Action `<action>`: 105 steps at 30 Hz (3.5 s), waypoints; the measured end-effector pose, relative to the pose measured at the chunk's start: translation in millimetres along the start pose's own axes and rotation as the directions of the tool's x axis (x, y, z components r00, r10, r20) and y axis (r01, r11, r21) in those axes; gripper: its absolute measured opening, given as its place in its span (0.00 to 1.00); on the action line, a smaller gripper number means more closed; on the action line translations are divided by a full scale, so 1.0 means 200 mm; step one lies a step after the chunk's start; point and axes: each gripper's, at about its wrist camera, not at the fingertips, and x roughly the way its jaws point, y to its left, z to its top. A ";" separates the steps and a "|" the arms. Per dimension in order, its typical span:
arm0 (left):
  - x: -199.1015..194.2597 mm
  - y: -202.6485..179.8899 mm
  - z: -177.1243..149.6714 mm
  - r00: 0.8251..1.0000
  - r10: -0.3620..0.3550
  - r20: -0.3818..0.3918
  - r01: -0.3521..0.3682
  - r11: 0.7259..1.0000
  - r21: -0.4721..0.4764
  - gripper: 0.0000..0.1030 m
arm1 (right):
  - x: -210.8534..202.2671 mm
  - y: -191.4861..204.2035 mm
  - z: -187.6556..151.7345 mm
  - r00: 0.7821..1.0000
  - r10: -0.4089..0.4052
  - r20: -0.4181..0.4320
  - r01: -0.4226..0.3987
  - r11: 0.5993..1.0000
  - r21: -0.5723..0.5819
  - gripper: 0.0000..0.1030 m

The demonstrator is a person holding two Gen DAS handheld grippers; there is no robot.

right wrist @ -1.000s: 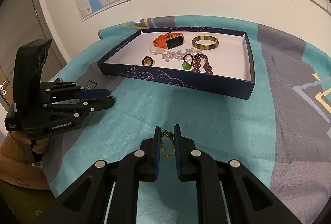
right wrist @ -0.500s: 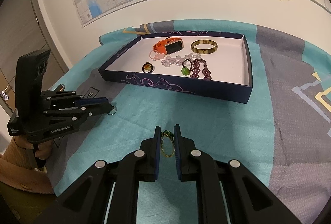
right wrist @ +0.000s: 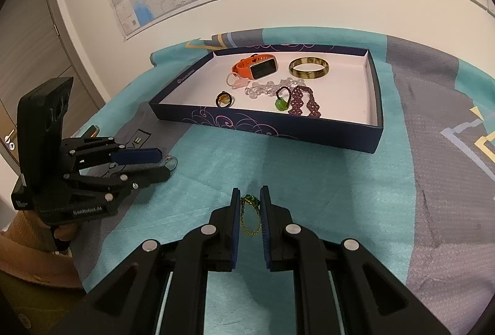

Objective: Organize jewelry
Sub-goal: 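Close the left tool on the silver ring while the right tool holds the gold chain ring, then carry the silver ring and gold chain ring together into the box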

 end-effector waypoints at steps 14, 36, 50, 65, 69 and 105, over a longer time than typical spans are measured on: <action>0.01 -0.01 0.02 1.000 -0.005 -0.002 0.005 1.000 -0.016 0.01 | -0.01 -0.01 0.01 1.000 0.012 0.015 -0.012 1.000 0.009 0.11; 0.04 -0.05 0.04 1.000 -0.002 -0.012 0.002 1.000 -0.006 0.18 | -0.01 -0.03 0.00 1.000 0.014 0.016 -0.015 1.000 0.022 0.10; -0.02 -0.01 0.07 1.000 -0.003 0.031 0.004 1.000 -0.027 0.18 | -0.06 -0.07 0.09 0.996 0.056 0.072 -0.059 0.997 0.046 0.11; -0.10 0.05 0.17 0.995 0.006 0.098 -0.001 0.999 -0.050 0.18 | -0.07 -0.10 0.19 0.991 0.086 0.100 -0.093 0.993 0.074 0.11; -0.10 0.06 0.20 0.994 0.011 0.111 -0.005 0.999 -0.052 0.18 | -0.06 -0.10 0.24 0.991 0.078 0.112 -0.085 0.994 0.062 0.11; -0.03 0.12 0.37 0.989 0.033 0.145 -0.024 0.998 -0.065 0.18 | 0.08 -0.09 0.43 0.990 0.087 0.108 -0.091 0.995 0.031 0.11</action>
